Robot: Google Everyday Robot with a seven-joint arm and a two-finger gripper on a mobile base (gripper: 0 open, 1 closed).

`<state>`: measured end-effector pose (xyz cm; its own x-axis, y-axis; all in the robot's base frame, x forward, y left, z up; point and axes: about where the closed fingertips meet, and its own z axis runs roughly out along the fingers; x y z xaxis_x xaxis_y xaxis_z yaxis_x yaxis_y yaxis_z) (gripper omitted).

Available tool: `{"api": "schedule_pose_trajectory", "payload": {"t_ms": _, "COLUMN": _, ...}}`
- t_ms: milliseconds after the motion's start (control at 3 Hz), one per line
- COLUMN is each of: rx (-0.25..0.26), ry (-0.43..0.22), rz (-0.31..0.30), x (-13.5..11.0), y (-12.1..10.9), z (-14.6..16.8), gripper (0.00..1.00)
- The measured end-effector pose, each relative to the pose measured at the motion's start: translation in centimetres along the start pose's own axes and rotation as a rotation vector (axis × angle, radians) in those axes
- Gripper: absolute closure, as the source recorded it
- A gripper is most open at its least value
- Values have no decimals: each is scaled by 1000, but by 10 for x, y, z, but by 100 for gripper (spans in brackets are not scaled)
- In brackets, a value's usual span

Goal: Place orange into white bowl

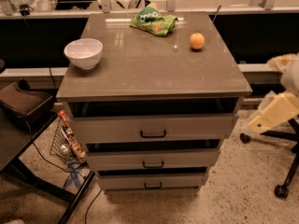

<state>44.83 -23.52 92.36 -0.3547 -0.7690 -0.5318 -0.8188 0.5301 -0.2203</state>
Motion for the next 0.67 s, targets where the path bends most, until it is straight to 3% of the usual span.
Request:
{"api": "schedule_pose_trajectory", "payload": {"t_ms": 333, "rx": 39, "ry": -152, "rz": 89, "x": 14, "y": -17, "z": 31, "gripper": 0}}
{"api": "schedule_pose_trajectory", "payload": {"t_ms": 667, "rx": 120, "ry": -288, "rz": 143, "x": 6, "y": -48, "z": 54, "gripper": 0}}
